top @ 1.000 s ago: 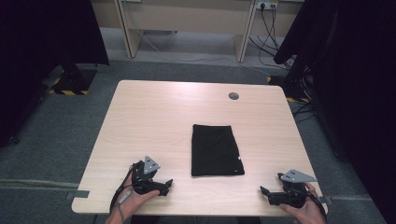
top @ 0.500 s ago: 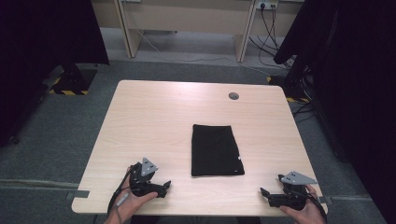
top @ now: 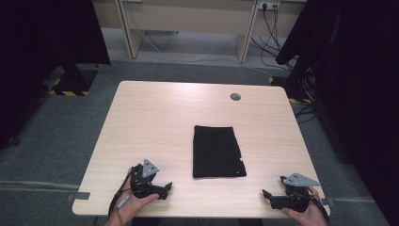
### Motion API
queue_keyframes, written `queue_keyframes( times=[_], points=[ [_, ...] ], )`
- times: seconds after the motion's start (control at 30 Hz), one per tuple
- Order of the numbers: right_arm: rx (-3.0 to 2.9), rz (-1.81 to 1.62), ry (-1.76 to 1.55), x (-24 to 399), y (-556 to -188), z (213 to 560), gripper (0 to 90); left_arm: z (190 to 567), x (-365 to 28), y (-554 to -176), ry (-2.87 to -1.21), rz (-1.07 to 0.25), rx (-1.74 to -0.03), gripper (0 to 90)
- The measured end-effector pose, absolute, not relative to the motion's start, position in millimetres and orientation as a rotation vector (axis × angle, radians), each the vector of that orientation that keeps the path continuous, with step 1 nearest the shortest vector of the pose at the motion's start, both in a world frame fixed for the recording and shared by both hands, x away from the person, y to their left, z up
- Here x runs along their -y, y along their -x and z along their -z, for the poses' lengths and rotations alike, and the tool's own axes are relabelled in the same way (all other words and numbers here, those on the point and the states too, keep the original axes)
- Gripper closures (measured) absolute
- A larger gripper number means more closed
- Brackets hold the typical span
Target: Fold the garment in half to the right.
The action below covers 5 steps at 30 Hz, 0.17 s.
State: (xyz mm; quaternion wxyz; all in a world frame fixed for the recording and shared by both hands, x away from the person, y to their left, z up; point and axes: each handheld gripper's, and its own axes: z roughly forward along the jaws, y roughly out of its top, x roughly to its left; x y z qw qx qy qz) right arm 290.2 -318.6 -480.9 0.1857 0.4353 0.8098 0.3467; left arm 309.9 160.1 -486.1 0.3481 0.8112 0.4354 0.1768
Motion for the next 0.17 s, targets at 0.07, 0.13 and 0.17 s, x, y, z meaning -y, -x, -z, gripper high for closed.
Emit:
queue_keyframes(
  times=[0.07, 0.13, 0.17],
  points=[
    [-2.282, -0.976, -1.225, 318.5, -290.3, 480.9, 9.8, 486.1, -160.1, -309.9, -2.103, -0.458, -1.129, 0.0],
    [-2.282, -0.976, -1.226, 318.5, -290.3, 480.9, 9.8, 486.1, -160.1, -309.9, -2.103, -0.458, -1.129, 0.0],
    [-2.282, -0.975, -1.226, 318.4, -290.3, 480.8, 9.8, 486.1, -160.1, -309.9, -2.103, -0.458, -1.129, 0.0]
  ],
)
